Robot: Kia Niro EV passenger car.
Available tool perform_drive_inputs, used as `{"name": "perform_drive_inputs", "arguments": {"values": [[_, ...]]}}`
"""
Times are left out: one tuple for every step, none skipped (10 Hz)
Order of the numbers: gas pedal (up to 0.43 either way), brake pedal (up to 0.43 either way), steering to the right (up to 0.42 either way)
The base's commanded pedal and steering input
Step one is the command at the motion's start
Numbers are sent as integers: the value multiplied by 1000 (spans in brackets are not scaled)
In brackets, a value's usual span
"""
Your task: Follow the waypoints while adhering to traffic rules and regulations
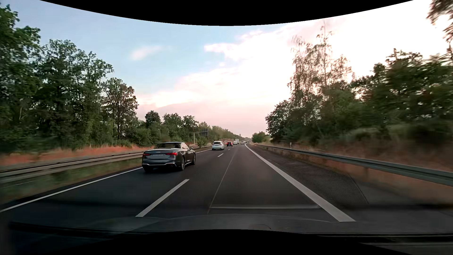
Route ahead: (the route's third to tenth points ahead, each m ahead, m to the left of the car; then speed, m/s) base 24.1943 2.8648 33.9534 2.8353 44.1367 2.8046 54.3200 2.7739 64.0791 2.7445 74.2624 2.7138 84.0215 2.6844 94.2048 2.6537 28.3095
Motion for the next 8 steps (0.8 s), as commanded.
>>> {"name": "perform_drive_inputs", "arguments": {"values": [[138, 0, -1], [138, 0, -1], [138, 0, -2], [138, 0, -2], [138, 0, -3], [138, 0, -3], [130, 0, -3], [130, 0, -3]]}}
